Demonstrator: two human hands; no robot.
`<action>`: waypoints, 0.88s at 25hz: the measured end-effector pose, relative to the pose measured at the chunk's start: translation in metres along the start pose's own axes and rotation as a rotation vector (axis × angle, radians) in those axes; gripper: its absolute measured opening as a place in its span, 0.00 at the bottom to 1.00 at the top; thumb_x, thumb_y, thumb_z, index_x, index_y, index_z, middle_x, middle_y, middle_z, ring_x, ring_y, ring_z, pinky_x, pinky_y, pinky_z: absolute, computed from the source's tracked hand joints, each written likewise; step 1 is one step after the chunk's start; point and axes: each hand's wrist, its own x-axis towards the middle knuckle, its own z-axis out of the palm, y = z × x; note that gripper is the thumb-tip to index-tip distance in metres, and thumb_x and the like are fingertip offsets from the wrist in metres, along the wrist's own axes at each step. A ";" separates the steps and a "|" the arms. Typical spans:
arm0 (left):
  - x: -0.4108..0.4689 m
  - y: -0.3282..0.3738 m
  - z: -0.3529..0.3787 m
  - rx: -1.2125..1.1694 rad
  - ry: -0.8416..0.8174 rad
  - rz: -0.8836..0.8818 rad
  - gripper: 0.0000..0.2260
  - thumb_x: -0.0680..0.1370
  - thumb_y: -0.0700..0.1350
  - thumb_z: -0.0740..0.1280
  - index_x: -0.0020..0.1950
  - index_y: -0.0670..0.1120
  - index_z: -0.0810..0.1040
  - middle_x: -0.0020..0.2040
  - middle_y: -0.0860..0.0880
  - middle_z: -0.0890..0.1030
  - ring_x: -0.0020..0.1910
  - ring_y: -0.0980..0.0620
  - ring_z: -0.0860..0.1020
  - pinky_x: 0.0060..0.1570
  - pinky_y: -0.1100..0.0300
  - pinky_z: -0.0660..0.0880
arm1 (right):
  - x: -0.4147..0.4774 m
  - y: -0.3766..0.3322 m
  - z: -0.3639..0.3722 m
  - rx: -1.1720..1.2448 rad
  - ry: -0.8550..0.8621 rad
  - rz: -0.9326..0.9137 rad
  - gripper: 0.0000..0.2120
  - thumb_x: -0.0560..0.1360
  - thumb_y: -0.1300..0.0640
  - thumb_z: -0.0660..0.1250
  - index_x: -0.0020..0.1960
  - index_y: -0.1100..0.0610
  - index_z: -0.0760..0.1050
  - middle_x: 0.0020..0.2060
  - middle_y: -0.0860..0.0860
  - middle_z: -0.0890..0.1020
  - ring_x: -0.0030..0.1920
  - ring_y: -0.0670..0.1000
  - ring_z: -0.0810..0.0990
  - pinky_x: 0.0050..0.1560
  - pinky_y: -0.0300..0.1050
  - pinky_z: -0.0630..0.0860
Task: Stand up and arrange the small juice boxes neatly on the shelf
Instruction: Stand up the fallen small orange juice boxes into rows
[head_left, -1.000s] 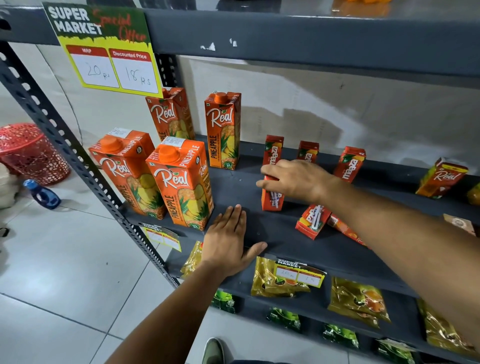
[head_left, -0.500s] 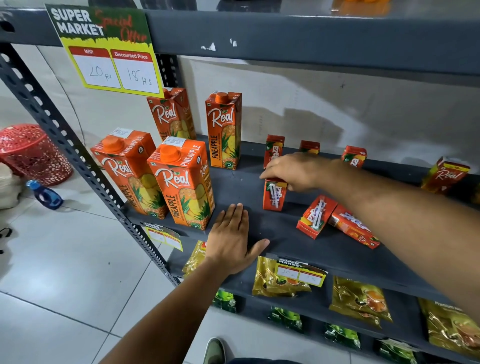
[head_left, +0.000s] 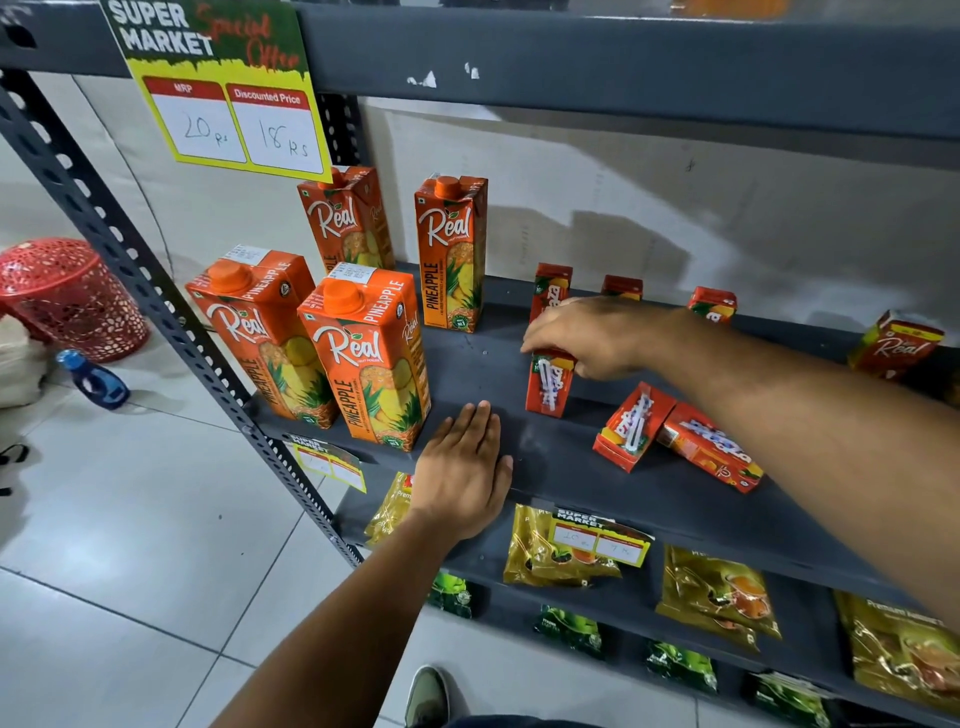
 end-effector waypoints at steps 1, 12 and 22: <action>0.000 0.000 0.000 0.000 -0.001 -0.002 0.27 0.79 0.53 0.51 0.69 0.37 0.70 0.71 0.38 0.70 0.70 0.41 0.68 0.69 0.47 0.63 | -0.001 -0.001 0.000 -0.005 0.002 -0.005 0.34 0.69 0.66 0.72 0.70 0.48 0.67 0.70 0.50 0.71 0.70 0.52 0.68 0.66 0.56 0.70; 0.000 0.000 -0.002 -0.007 -0.003 0.004 0.26 0.79 0.53 0.52 0.68 0.36 0.71 0.70 0.37 0.71 0.69 0.39 0.70 0.68 0.46 0.66 | 0.003 0.007 0.003 0.101 -0.018 0.182 0.41 0.67 0.35 0.68 0.74 0.50 0.59 0.69 0.54 0.70 0.65 0.57 0.72 0.58 0.56 0.75; 0.000 0.000 -0.001 -0.021 -0.009 -0.004 0.26 0.79 0.53 0.52 0.68 0.37 0.71 0.70 0.38 0.71 0.69 0.40 0.69 0.67 0.46 0.67 | 0.003 0.000 -0.007 0.031 -0.075 0.160 0.23 0.72 0.39 0.67 0.59 0.55 0.76 0.51 0.53 0.83 0.46 0.53 0.80 0.49 0.52 0.80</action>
